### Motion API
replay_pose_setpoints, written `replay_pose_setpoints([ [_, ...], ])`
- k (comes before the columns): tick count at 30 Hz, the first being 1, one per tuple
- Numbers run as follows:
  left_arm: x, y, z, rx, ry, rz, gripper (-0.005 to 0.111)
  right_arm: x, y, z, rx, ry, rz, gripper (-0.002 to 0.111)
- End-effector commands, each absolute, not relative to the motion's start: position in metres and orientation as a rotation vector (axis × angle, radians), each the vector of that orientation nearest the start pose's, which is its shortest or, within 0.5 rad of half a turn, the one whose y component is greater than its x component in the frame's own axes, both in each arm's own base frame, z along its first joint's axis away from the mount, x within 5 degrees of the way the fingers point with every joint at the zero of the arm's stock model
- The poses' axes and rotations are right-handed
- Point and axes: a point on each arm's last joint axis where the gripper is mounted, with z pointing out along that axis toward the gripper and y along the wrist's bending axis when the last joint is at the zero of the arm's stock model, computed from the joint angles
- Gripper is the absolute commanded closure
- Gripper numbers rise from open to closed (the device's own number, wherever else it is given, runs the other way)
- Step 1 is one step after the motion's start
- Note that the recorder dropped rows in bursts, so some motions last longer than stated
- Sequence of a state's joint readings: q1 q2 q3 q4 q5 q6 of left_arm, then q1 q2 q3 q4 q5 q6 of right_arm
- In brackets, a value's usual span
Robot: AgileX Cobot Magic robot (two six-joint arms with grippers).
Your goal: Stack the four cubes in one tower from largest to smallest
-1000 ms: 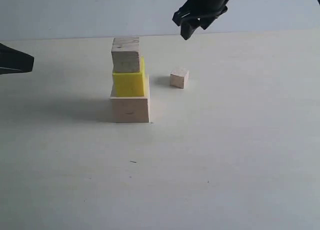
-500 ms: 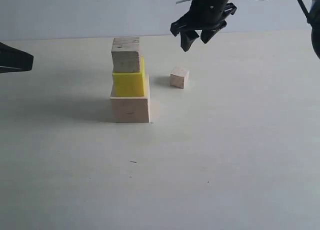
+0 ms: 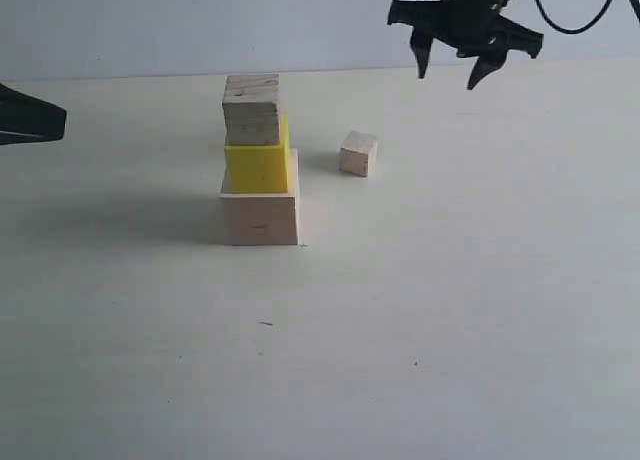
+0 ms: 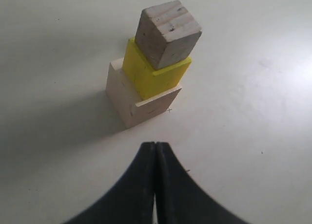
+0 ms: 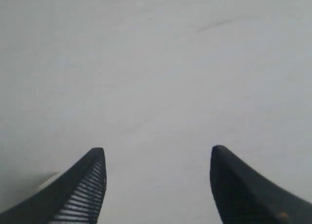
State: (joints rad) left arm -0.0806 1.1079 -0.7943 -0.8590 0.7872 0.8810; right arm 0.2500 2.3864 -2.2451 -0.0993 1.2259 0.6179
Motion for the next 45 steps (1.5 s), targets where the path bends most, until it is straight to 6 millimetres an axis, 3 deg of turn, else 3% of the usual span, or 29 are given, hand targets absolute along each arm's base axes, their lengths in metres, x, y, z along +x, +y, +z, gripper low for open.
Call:
replay_pose_setpoints([
  [1, 0.205, -0.067, 0.304, 0.575, 2.217, -0.621, 0.107, 0.495, 0.087, 0.231, 0.448, 2.678, -0.239, 0.049],
  [6, 0.207, -0.065, 0.305, 0.555, 2.203, -0.599, 0.107, 0.484, 0.070, 0.235, 0.388, 2.651, -0.447, 0.049],
  [10, 0.208, -0.065, 0.305, 0.552, 2.197, -0.588, 0.107, 0.474, 0.067, 0.218, 0.235, 2.741, -0.539, 0.049],
  [13, 0.209, -0.065, 0.305, 0.547, 2.196, -0.586, 0.107, 0.463, 0.072, 0.208, 0.178, 2.827, -0.455, 0.049],
  [19, 0.209, -0.064, 0.305, 0.547, 2.196, -0.580, 0.107, 0.454, 0.102, 0.206, -0.235, 2.838, -0.019, 0.049],
  [25, 0.210, -0.064, 0.305, 0.544, 2.195, -0.576, 0.107, 0.446, 0.127, 0.218, -0.876, 2.657, 0.300, 0.049],
  [28, 0.210, -0.064, 0.305, 0.544, 2.195, -0.576, 0.107, 0.448, 0.134, 0.220, -0.996, 2.539, 0.367, 0.049],
  [31, 0.209, -0.065, 0.304, 0.551, 2.200, -0.584, 0.107, 0.458, 0.137, 0.217, -1.160, 2.352, 0.300, 0.049],
  [39, 0.206, -0.067, 0.303, 0.574, 2.219, -0.620, 0.107, 0.458, 0.147, 0.201, -1.087, 2.394, 0.483, 0.049],
  [45, 0.205, -0.067, 0.303, 0.577, 2.221, -0.622, 0.107, 0.463, 0.149, 0.166, -1.073, 2.456, 0.522, 0.049],
])
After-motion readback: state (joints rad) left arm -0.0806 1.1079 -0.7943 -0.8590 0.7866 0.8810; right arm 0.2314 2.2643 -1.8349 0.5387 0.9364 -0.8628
